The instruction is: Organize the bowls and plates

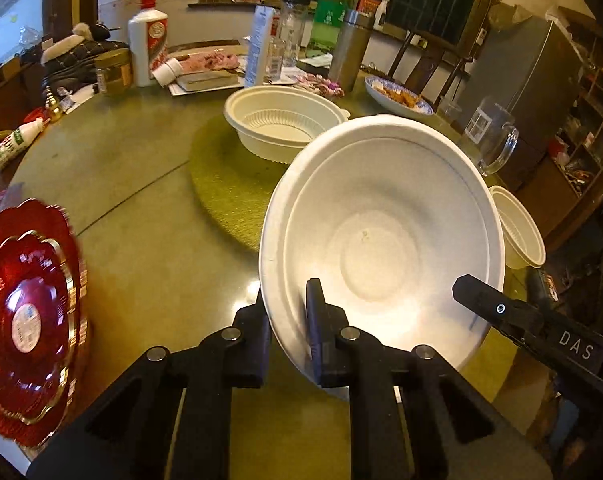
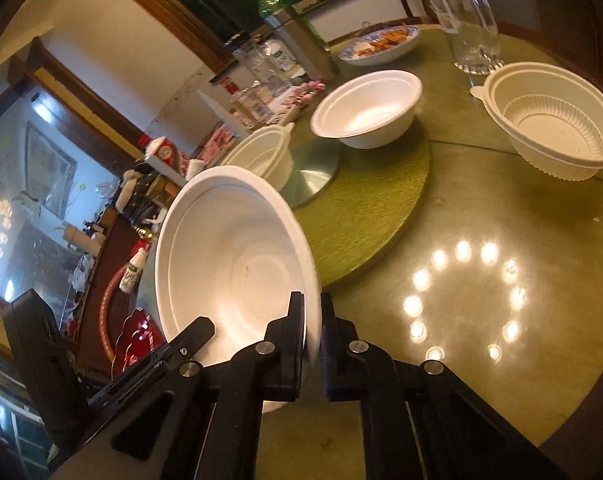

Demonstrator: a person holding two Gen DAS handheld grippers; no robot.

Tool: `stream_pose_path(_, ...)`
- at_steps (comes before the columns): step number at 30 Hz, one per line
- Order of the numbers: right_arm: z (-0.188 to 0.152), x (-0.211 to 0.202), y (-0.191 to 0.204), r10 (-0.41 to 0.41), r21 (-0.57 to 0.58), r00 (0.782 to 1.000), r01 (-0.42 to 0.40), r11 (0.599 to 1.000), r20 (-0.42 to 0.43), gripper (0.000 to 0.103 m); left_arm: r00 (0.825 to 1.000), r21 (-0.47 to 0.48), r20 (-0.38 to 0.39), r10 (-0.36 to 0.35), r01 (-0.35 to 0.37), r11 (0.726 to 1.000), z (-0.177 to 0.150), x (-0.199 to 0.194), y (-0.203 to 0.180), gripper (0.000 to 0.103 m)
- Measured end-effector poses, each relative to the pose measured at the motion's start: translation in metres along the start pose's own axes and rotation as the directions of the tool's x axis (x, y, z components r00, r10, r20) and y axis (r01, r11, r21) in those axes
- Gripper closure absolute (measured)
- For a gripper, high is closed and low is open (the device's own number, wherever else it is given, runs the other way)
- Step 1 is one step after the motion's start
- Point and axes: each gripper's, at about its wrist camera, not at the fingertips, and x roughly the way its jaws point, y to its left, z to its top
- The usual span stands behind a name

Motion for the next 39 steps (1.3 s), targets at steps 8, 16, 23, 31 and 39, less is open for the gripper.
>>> stream_pose_path(8, -0.018, -0.013, 0.037, 0.038, -0.073, 0.999, -0.037, 0.997, 0.009, 0.097, 0.999, -0.051, 0.052, -0.008, 0.011, 0.999, -0.009, -0.033, 0.03, 0.09)
stream_pose_path(16, -0.034, -0.018, 0.086, 0.079, -0.162, 0.997, -0.076, 0.984, 0.013, 0.096, 0.993, -0.111, 0.116, 0.019, -0.006, 0.994, -0.015, -0.067, 0.067, 0.09)
stream_pose_path(23, -0.05, -0.012, 0.135, 0.142, -0.234, 0.99, -0.143, 0.962, -0.021, 0.096, 0.98, -0.177, 0.185, 0.074, -0.041, 0.983, -0.026, -0.102, 0.109, 0.09)
stream_pose_path(31, -0.071, 0.011, 0.187, 0.201, -0.294, 0.976, -0.219, 0.931, -0.089, 0.096, 0.964, -0.265, 0.222, 0.143, -0.081, 0.961, -0.037, -0.129, 0.16, 0.09)
stream_pose_path(39, -0.088, 0.026, 0.22, 0.22, -0.331, 0.966, -0.253, 0.909, -0.132, 0.096, 0.958, -0.321, 0.227, 0.176, -0.097, 0.942, -0.046, -0.139, 0.19, 0.09)
